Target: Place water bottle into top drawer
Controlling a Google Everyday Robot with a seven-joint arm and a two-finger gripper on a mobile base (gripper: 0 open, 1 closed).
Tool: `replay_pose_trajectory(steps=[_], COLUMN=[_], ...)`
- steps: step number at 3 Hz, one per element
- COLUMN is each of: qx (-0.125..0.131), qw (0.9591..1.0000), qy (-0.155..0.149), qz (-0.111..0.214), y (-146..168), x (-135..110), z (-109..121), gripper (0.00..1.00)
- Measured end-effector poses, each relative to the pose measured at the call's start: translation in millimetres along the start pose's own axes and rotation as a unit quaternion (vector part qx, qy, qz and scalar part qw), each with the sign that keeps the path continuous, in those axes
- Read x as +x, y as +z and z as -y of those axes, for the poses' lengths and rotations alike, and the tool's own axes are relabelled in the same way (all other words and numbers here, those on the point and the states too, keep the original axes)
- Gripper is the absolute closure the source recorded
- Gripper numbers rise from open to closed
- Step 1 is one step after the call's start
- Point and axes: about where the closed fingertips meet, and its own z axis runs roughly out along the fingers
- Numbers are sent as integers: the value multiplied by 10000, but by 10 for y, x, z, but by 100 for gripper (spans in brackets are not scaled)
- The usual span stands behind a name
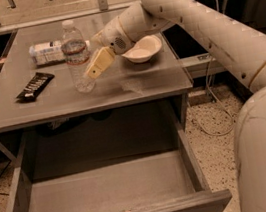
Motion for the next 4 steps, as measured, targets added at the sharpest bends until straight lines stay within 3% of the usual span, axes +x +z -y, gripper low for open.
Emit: replay_pose_trajectory(steps=[3,4], qx=[29,-231], qw=[9998,9996], qy=[-137,-103], qz=[113,87], y=[-79,12], x=[-85,-244], z=[-138,-300], gripper=[0,0])
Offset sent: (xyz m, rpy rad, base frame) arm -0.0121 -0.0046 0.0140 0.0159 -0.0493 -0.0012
